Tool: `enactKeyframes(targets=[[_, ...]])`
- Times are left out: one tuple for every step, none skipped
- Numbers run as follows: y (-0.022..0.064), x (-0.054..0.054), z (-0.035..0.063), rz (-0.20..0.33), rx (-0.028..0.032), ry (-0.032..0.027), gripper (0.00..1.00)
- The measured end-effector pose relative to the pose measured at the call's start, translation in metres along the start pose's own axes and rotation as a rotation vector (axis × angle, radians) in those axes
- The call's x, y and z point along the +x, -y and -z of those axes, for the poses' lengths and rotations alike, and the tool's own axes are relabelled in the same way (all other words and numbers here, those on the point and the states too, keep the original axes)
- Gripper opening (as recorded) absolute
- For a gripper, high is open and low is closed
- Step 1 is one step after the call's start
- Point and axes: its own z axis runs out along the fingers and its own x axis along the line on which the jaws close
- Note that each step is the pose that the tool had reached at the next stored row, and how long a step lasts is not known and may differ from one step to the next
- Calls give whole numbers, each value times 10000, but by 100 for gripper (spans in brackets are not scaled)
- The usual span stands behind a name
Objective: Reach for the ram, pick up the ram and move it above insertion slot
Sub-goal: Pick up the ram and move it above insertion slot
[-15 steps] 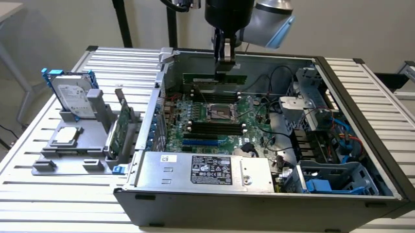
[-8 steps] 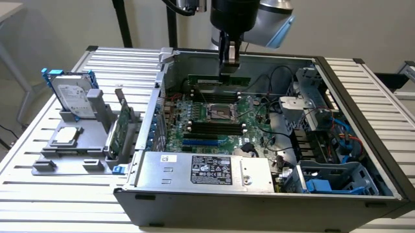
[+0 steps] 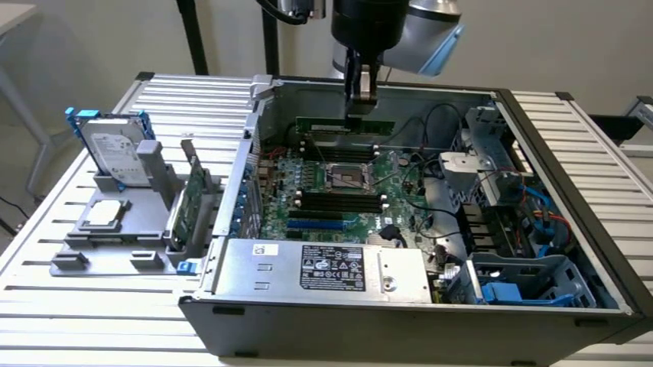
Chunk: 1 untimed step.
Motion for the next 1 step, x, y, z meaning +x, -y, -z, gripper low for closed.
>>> enactKeyframes(targets=[[0,0,0,0,0,0,13]])
